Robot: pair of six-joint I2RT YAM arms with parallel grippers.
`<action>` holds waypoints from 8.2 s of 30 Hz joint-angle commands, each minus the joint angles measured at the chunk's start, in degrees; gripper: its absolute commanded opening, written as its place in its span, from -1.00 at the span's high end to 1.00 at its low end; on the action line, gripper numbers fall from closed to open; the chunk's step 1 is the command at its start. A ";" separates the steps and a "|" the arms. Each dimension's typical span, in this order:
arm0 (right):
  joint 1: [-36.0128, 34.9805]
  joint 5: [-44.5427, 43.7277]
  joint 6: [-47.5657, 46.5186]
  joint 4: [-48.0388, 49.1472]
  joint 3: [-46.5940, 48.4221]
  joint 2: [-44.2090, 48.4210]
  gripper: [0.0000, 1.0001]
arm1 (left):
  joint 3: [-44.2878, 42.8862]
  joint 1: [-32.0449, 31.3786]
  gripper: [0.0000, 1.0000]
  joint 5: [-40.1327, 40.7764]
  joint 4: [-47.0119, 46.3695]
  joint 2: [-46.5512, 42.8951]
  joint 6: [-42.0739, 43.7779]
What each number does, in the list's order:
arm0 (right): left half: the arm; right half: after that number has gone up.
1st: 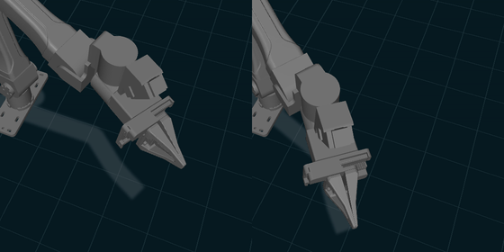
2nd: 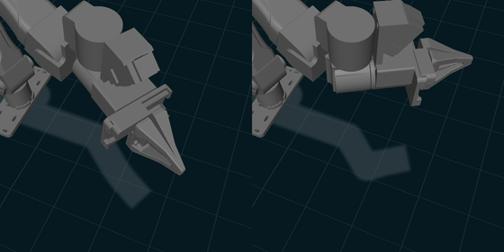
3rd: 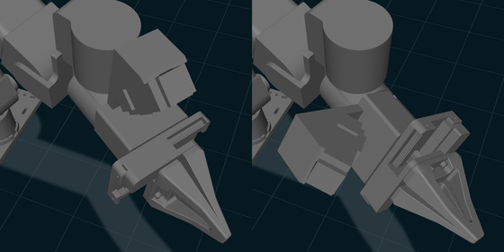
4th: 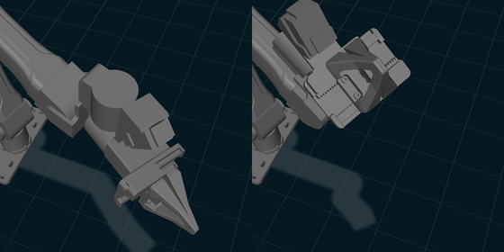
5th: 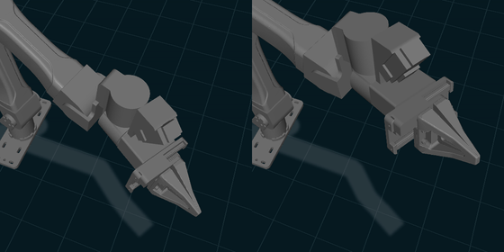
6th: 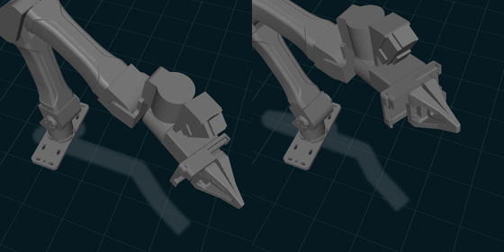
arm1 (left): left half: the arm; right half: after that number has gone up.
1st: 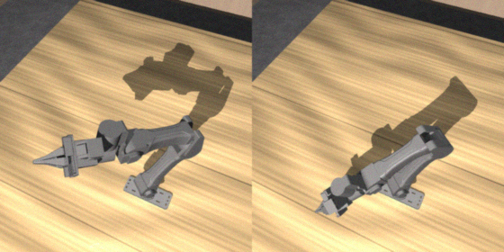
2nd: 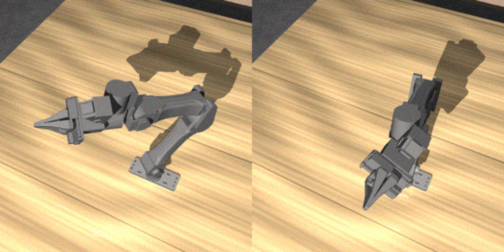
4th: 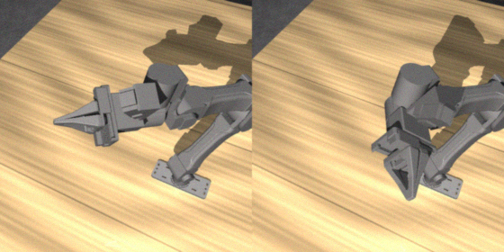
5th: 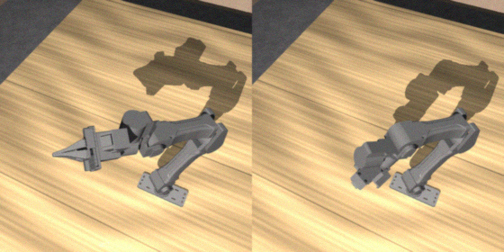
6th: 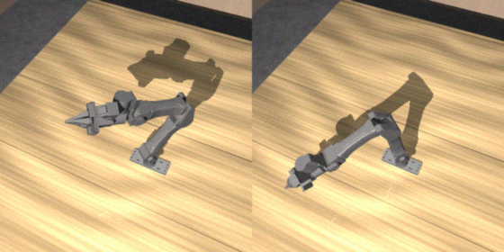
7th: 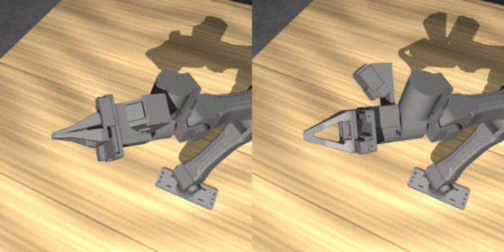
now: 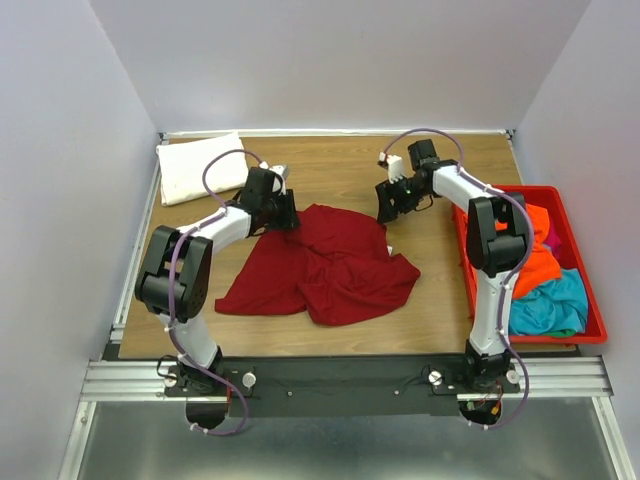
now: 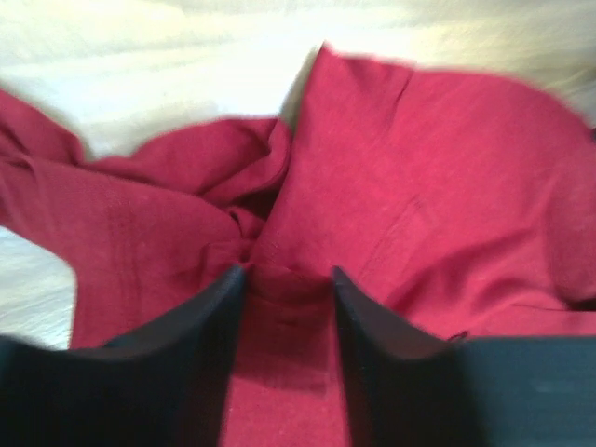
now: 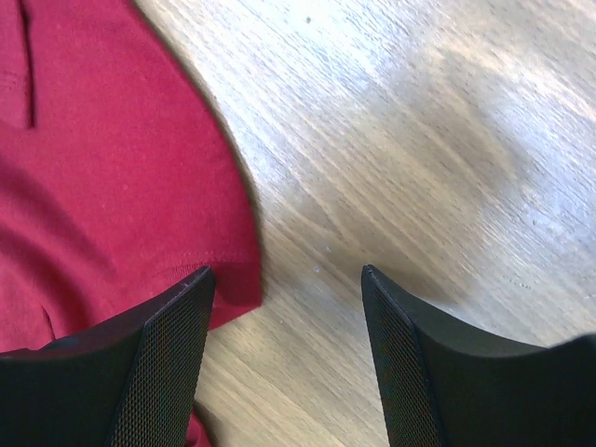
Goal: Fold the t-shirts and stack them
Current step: Flatten the tshirt out
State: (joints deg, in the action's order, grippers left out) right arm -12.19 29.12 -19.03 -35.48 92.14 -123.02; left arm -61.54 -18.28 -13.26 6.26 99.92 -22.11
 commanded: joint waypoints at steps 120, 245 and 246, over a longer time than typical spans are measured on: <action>-17.70 -8.03 1.10 -2.57 4.65 5.05 0.99 | 21.72 4.75 -0.57 7.63 -1.69 -57.64 18.94; 3.13 -14.01 -2.86 0.86 1.12 -3.63 0.03 | 33.16 16.25 0.03 -3.88 -4.35 -28.54 -17.09; 3.13 -14.09 -2.86 0.86 0.85 -3.37 0.03 | 32.63 17.74 0.03 -3.19 -3.89 -29.42 -16.74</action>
State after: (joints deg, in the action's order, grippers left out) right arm -9.63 14.81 -21.50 -31.03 96.07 -125.89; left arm -27.46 -4.19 -18.55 -1.72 73.95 -38.37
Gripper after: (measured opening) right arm 0.485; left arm 0.482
